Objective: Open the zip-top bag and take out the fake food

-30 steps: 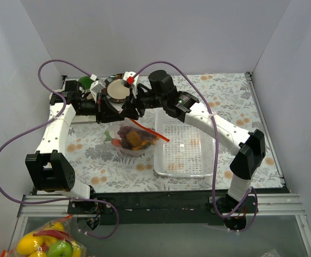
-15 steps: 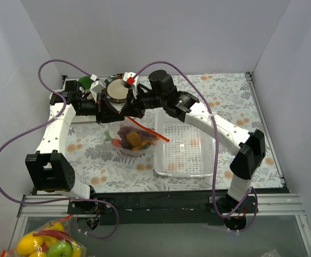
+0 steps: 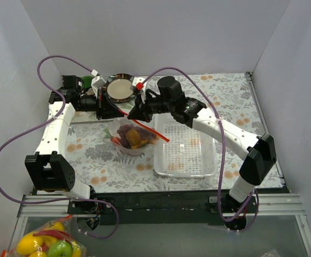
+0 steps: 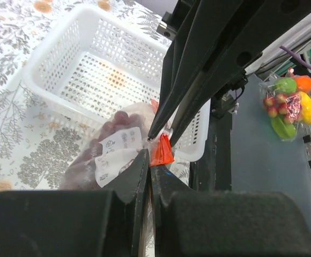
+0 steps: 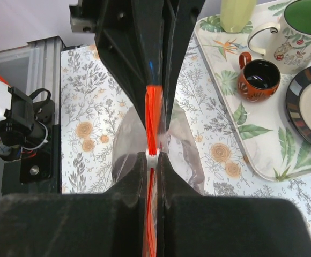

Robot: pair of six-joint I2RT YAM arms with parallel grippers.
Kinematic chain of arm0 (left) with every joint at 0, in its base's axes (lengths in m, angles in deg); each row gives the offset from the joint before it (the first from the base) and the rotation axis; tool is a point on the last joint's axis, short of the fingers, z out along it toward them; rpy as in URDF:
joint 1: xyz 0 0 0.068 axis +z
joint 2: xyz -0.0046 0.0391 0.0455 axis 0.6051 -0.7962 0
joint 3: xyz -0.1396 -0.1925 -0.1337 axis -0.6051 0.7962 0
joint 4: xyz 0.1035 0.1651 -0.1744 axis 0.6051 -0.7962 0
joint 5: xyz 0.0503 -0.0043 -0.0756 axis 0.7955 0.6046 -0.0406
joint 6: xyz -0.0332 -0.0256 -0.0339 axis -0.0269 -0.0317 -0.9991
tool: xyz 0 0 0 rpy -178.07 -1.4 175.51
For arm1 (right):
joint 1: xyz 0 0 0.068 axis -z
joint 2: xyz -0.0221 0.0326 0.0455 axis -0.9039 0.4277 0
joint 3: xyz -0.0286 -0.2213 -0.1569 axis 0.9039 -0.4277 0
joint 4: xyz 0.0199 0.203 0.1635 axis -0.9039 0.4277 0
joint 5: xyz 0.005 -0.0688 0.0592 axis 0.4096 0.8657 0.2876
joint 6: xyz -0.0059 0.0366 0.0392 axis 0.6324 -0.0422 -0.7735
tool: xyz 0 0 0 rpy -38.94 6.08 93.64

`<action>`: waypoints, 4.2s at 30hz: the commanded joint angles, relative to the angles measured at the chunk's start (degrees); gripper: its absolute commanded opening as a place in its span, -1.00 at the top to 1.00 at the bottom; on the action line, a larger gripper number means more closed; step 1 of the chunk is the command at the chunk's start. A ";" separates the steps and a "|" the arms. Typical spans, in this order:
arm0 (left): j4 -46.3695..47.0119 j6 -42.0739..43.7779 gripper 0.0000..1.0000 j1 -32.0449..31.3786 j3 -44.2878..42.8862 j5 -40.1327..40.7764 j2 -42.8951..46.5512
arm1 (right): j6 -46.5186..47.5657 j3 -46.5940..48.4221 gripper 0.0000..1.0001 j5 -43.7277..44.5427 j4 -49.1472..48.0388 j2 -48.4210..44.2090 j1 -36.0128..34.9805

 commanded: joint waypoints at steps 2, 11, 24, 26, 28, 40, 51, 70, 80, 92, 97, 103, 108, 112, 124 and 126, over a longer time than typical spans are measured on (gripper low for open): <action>5.88 -6.94 1.00 0.15 -6.27 -2.43 2.11 | 1.18 -4.67 0.97 2.46 0.98 -4.22 1.11; 12.56 -11.25 1.00 7.17 -10.23 0.04 1.49 | 0.39 -15.82 0.97 5.63 -0.50 -9.93 2.08; 8.34 -6.51 1.00 17.38 -14.19 -1.03 -2.20 | -1.72 -26.73 0.97 8.17 -4.20 -13.37 2.17; 8.43 -6.15 1.00 17.90 -12.88 -0.76 -1.68 | -1.55 -27.08 0.97 9.23 -3.94 -12.84 2.17; 8.26 -5.45 1.00 17.90 -12.08 -0.58 -1.41 | -1.02 -27.26 0.97 11.24 -3.67 -11.88 2.17; 40.47 -29.41 1.00 17.91 5.47 -1.64 8.16 | -3.30 -9.52 0.54 24.78 -4.99 1.30 2.52; 15.97 -8.24 0.92 16.50 11.83 -5.88 11.25 | -9.45 -18.98 0.18 26.20 -8.32 -6.40 2.08; -13.46 17.58 -0.96 9.99 14.39 3.90 6.42 | -19.30 -26.99 0.15 27.07 -3.76 -15.65 -11.61; 5.42 11.34 -0.96 9.91 24.47 17.16 8.70 | -24.04 -44.75 0.44 30.06 -7.71 -26.64 -22.96; 18.89 7.47 -0.78 9.99 33.27 32.37 9.40 | -22.37 -38.96 0.31 32.26 -14.22 -11.63 -26.66; 20.03 8.26 -0.69 9.99 35.12 33.78 10.37 | -22.11 -36.32 0.30 31.29 -15.54 -6.78 -27.01; 19.24 9.75 -0.14 9.99 36.35 35.36 9.40 | -22.02 -34.91 0.27 30.77 -15.98 -2.56 -27.01; 17.84 10.11 0.77 9.91 35.83 36.60 6.86 | -22.29 -35.61 0.13 30.85 -17.12 -1.59 -27.01; 16.52 10.28 0.85 9.82 35.38 36.69 6.67 | -21.94 -35.35 0.05 33.04 -17.74 -0.36 -27.01; 14.23 5.98 1.00 4.47 35.91 36.95 7.82 | -21.85 -30.78 -0.20 41.75 -20.46 6.05 -27.01; 14.14 5.45 1.00 3.58 36.52 37.04 8.78 | -22.20 -30.43 -0.25 42.63 -21.25 6.76 -27.01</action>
